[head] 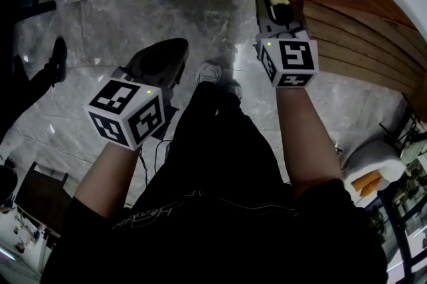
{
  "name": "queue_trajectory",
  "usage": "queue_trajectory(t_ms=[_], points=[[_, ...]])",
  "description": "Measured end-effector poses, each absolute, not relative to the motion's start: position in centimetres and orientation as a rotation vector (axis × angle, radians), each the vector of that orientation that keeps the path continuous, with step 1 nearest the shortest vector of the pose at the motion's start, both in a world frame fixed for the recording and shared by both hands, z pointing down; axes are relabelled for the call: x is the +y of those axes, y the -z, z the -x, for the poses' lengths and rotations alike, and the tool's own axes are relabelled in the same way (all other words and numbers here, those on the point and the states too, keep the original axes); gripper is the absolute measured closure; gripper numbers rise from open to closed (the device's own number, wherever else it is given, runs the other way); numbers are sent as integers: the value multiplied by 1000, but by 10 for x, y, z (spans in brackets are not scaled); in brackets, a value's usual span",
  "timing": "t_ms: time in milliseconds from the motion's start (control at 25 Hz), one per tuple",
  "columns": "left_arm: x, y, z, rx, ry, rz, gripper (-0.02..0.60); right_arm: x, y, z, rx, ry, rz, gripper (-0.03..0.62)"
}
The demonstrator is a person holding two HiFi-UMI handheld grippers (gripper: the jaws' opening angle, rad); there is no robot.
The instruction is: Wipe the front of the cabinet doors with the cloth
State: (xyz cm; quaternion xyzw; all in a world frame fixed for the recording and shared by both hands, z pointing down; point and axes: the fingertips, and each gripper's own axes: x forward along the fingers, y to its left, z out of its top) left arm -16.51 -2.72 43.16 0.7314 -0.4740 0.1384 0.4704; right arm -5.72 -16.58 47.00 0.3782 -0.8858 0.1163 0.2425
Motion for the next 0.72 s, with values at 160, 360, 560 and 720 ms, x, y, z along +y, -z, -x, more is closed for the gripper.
queue_trajectory(t_ms=[160,360,560,720], points=[[-33,-433,153,-1136,-348,-1804,575,-170,-469,48,-2418,-326,-1051,553],[-40,-437,133,-1089,-369,-1823,575,-175,-471,23,-2394,-317,-1105,553],[-49,-440,115,-1035,-403,-1853,575,-184,-473,-9,-2356,-340,-1207,553],[-55,-440,97,-996,-431,-1873,575,-192,-470,-36,-2332,-352,-1277,553]])
